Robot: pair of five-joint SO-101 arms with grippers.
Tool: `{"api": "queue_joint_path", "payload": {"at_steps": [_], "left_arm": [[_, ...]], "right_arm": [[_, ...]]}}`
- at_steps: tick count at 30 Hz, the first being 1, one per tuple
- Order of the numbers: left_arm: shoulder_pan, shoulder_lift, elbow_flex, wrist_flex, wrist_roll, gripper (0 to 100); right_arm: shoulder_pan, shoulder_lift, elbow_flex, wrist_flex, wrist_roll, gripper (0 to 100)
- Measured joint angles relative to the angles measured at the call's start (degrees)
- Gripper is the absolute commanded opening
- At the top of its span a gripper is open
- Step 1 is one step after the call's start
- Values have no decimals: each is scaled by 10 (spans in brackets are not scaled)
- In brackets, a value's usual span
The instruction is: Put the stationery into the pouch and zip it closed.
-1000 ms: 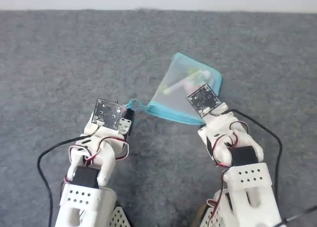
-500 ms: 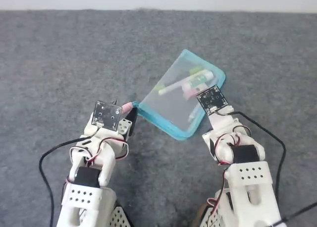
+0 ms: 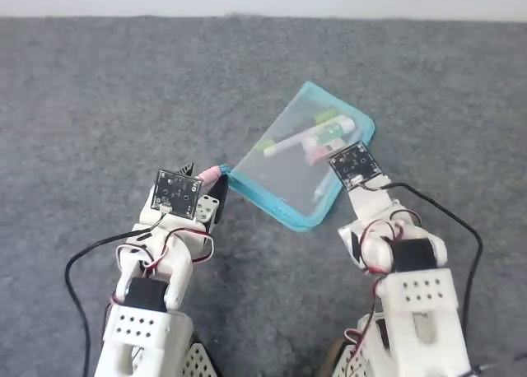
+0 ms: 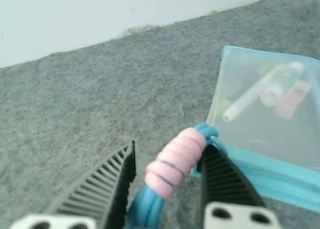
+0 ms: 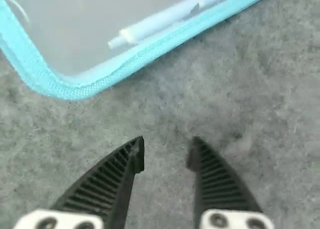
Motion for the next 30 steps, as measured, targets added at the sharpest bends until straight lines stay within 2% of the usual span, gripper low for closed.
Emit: {"api": "queue_joint_path", "payload": {"at_steps": [5, 8, 11, 13, 19, 22, 25, 30], "left_arm": [[0, 0, 0, 5, 0, 201], [2, 0, 0, 34, 0, 265], [18, 0, 0, 70, 0, 337], [29, 0, 0, 96, 0, 350], [34, 0, -56, 160, 0, 351], [31, 0, -99, 223, -2, 352], [24, 0, -118, 291, -47, 350], [-2, -3, -107, 302, -140, 350]], "right_arm": [[0, -119, 25, 1, -12, 28], [1, -205, 81, 0, -12, 36], [0, -282, 113, 1, 6, 125], [0, -319, 119, 4, 14, 189], [7, -344, 120, 25, 21, 193], [18, -350, 130, 29, 23, 194], [32, -349, 166, 29, 47, 191], [37, -348, 235, 29, 111, 191]]}}
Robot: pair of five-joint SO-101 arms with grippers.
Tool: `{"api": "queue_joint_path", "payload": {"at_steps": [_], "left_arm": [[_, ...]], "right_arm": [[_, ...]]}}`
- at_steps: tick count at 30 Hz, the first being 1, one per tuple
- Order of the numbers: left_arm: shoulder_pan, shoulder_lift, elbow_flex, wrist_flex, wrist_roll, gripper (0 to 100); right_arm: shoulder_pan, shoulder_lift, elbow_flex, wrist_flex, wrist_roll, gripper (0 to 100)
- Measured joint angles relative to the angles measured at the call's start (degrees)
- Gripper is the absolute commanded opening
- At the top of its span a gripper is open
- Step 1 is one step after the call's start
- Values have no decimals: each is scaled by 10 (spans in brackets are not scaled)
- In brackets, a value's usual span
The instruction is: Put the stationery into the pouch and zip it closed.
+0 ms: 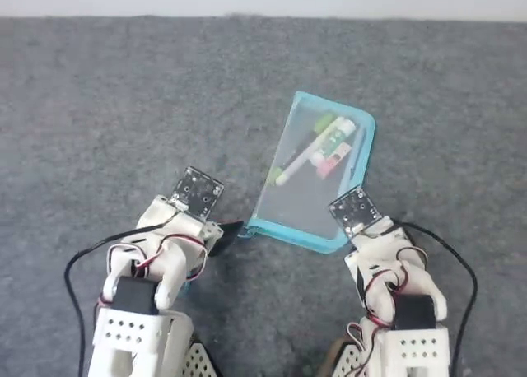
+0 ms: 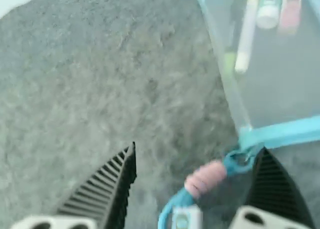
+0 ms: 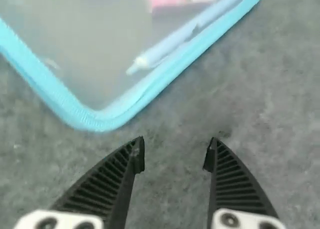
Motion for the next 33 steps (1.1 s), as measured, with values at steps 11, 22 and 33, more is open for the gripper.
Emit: {"api": "queue_joint_path", "payload": {"at_steps": [11, 22, 33], "left_arm": [[-113, -81, 14, 0, 78, 350], [-120, -219, 147, -12, 85, 319], [-120, -197, 148, -12, 85, 82]], "right_arm": [[95, 0, 11, 0, -56, 190], [100, 0, 62, -31, -105, 2], [106, 0, 83, -58, -108, 34]]}}
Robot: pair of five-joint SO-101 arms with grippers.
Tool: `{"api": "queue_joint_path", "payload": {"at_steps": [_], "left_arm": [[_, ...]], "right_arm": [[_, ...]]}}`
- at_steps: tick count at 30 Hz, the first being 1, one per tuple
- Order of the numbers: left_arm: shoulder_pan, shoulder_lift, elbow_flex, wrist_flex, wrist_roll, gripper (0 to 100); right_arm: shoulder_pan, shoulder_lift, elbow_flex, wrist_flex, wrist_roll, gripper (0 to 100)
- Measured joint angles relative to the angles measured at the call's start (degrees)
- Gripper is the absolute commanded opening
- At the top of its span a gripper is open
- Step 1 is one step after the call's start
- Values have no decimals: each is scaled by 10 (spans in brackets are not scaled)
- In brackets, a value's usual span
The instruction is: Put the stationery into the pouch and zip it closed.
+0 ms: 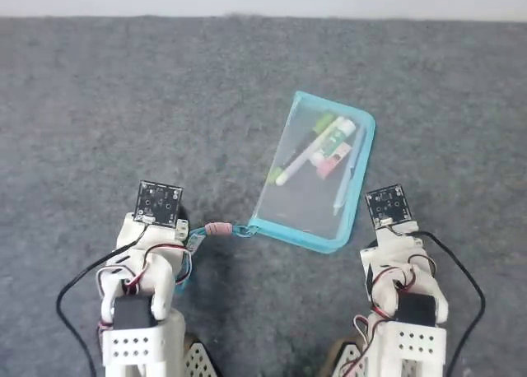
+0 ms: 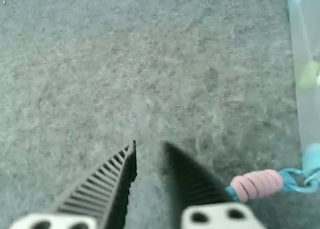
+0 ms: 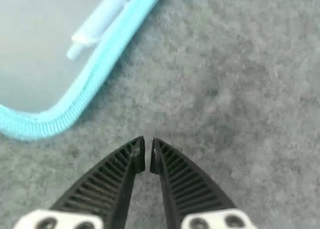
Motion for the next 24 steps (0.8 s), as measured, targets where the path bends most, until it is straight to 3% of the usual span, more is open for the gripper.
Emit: {"api": "queue_joint_path", "payload": {"at_steps": [6, 14, 24], "left_arm": [[0, 2, 0, 12, 0, 84], [0, 2, 0, 133, 0, 84], [0, 2, 0, 136, 0, 84]], "right_arm": [[-3, 0, 0, 15, 0, 34], [-3, 0, 0, 15, 0, 34], [-3, 0, 0, 15, 0, 34]]}}
